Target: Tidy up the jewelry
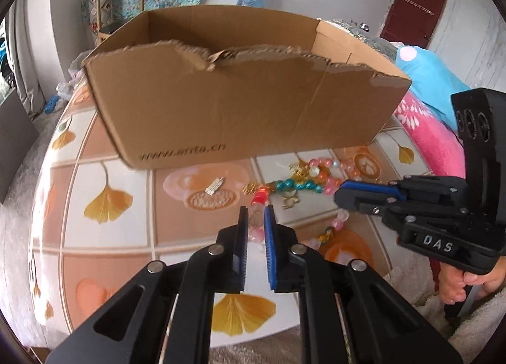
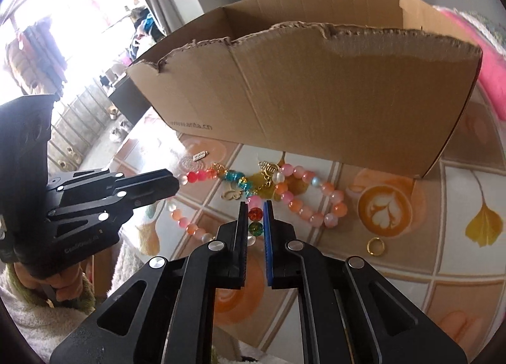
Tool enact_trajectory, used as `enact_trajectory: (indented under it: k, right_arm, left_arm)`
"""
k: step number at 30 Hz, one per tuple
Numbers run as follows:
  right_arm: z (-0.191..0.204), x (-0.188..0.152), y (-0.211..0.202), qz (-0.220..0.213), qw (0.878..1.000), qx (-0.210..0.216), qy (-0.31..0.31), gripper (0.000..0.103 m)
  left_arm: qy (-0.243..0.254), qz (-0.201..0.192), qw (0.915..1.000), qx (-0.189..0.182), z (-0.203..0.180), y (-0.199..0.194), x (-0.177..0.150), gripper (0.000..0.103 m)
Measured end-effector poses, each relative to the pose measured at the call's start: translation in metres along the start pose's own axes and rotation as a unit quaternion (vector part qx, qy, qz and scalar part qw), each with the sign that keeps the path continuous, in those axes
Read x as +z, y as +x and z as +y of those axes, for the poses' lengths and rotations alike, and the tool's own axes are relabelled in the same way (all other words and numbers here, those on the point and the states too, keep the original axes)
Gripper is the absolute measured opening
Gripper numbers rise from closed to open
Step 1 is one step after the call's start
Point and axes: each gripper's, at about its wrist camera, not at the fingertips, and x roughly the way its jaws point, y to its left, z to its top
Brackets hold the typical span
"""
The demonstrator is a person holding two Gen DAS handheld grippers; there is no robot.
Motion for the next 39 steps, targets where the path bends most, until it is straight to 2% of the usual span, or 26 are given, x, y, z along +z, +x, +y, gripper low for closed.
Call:
enact_trajectory:
  k: [4,8,12,15,16,24,31,34,36,39]
  right_arm:
    - [-0.002,-0.004,0.005,0.012,1.0,-0.005,0.001,0.007]
    - [-0.002,-0.001,0.007,0.014,1.0,-0.009,-0.001,0.007]
    - [0.0,0.001,0.011,0.023,1.0,-0.011,-0.004,0.008]
    - [0.003,0.001,0.013,0.03,0.999,-0.012,-0.008,0.011]
    - [0.005,0.001,0.014,0.031,0.999,-0.014,-0.013,0.011]
    - [0.025,0.01,0.029,0.035,0.998,-0.033,-0.034,0.012]
    - [0.034,0.011,0.035,0.035,0.997,-0.047,-0.047,0.012]
    - [0.04,0.01,0.038,0.032,0.996,-0.063,-0.062,0.009]
    - [0.041,0.009,0.039,0.026,0.996,-0.064,-0.063,0.007]
    - [0.04,0.007,0.037,0.017,0.997,-0.06,-0.05,0.007]
  left_arm:
    - [-0.017,0.015,0.9997,0.008,0.01,0.004,-0.007,0.01]
    - [-0.037,0.021,0.9991,-0.009,0.018,0.005,-0.009,0.01]
    - [-0.035,0.025,0.999,-0.013,0.018,0.006,-0.008,0.011]
    - [-0.032,0.029,0.999,-0.015,0.019,0.008,-0.007,0.022]
    - [-0.031,0.027,0.999,-0.014,0.019,0.007,-0.006,0.023]
    - [-0.014,0.03,0.9994,-0.009,0.014,0.014,-0.005,0.026]
    - [0.032,0.025,0.9987,0.03,0.0,0.019,-0.005,0.026]
    - [0.063,0.022,0.9961,0.058,-0.009,0.021,-0.006,0.022]
    - [0.078,0.016,0.995,0.06,-0.013,0.021,-0.007,0.01]
    - [0.082,0.006,0.9947,0.062,-0.014,0.021,-0.008,0.009]
